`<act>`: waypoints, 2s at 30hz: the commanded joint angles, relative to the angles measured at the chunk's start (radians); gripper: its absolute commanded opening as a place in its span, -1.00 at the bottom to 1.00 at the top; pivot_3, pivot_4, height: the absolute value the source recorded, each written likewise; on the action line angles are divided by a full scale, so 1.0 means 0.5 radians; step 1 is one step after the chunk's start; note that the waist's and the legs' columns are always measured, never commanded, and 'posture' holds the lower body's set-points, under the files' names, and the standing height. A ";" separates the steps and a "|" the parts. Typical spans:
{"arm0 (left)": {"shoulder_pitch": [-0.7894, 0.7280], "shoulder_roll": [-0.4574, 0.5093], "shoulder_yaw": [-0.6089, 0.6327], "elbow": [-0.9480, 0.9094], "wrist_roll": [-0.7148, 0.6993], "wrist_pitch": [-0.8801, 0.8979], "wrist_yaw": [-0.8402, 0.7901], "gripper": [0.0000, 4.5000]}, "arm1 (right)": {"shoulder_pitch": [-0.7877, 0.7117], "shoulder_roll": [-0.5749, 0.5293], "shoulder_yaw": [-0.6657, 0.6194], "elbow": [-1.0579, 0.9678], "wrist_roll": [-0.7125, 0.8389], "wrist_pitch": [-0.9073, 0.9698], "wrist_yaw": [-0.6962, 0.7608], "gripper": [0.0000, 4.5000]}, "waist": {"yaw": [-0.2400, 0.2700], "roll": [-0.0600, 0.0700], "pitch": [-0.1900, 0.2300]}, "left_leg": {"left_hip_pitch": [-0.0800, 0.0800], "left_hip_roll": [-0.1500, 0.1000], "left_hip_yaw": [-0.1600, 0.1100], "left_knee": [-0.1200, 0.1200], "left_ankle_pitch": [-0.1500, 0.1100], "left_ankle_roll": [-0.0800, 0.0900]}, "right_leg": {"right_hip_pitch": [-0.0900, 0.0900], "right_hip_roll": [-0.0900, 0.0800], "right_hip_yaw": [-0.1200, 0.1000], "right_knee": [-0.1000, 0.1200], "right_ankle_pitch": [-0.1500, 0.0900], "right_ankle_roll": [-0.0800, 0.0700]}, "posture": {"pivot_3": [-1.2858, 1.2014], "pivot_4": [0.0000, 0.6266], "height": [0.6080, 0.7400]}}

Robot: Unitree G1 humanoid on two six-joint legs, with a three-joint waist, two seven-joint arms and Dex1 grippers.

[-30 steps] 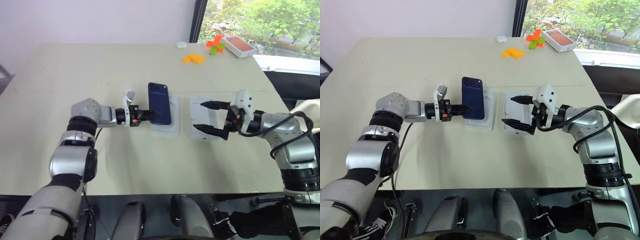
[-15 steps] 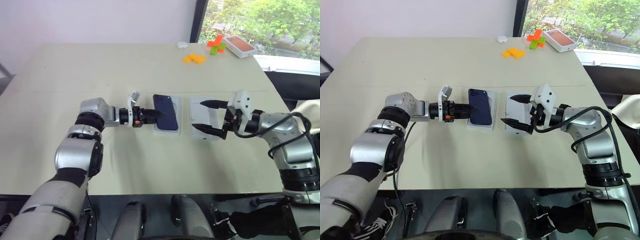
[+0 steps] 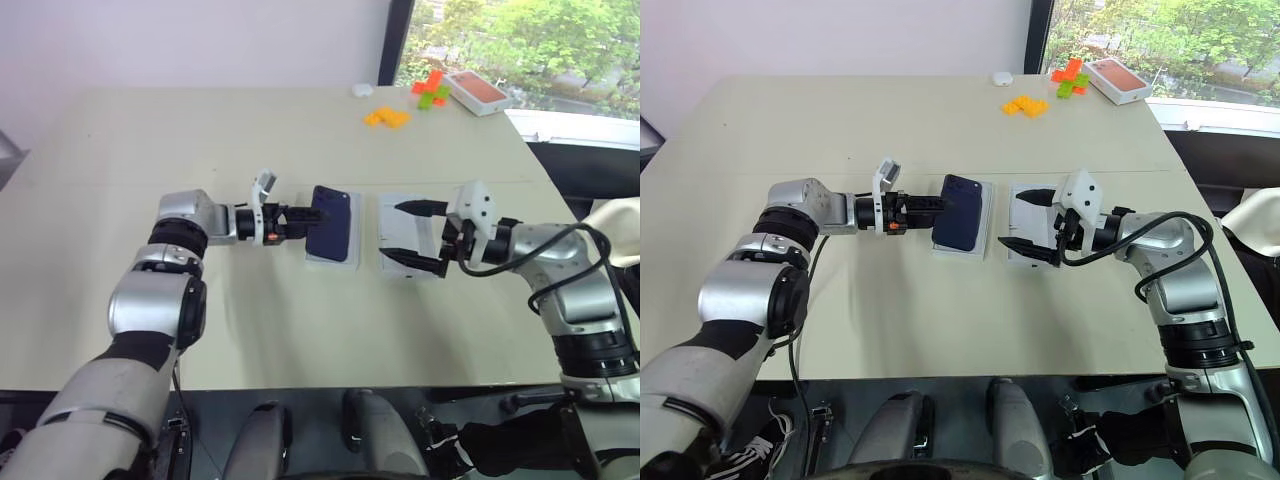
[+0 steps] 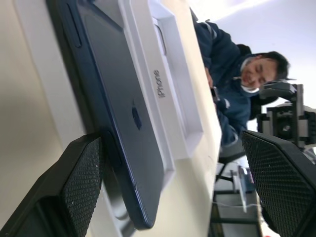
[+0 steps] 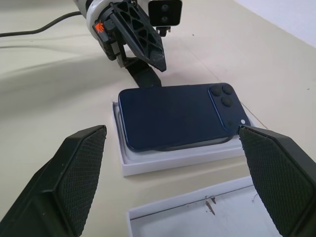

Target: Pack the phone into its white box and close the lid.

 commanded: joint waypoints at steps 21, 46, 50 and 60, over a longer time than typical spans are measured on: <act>-0.011 -0.033 -0.083 -0.206 0.169 0.000 -0.107 0.98 | -0.076 0.032 0.014 0.016 -0.039 -0.103 -0.028 1.00 | 0.000 0.000 0.000 | 0.000 -0.001 0.000 0.001 0.000 0.000 | 0.001 0.000 0.000 0.001 0.000 0.000 | 0.03 -0.52 1.00; 0.694 0.315 0.080 -1.569 -0.031 -0.191 0.025 0.98 | -0.109 0.058 -0.001 0.022 -0.031 -0.027 -0.112 1.00 | -0.009 0.002 0.000 | 0.002 0.002 0.004 0.001 0.000 0.001 | -0.001 -0.001 0.005 0.004 0.001 -0.001 | 0.03 -0.52 1.00; 0.963 0.380 0.116 -1.814 -0.063 -0.406 -0.004 0.98 | -0.142 0.029 0.130 0.066 -0.206 0.148 -0.237 1.00 | 0.001 0.002 0.000 | 0.002 0.002 0.004 0.001 0.000 0.001 | -0.002 -0.002 0.007 0.005 0.001 -0.002 | 0.03 -0.52 1.00; 1.327 0.426 0.203 -2.177 -0.215 -0.831 -0.049 0.98 | -0.403 0.185 0.174 -0.111 -0.355 1.139 -0.834 1.00 | 0.007 0.003 0.000 | 0.000 0.002 0.005 0.001 0.000 0.001 | -0.004 -0.009 0.008 0.003 0.002 -0.004 | 0.03 -0.52 1.00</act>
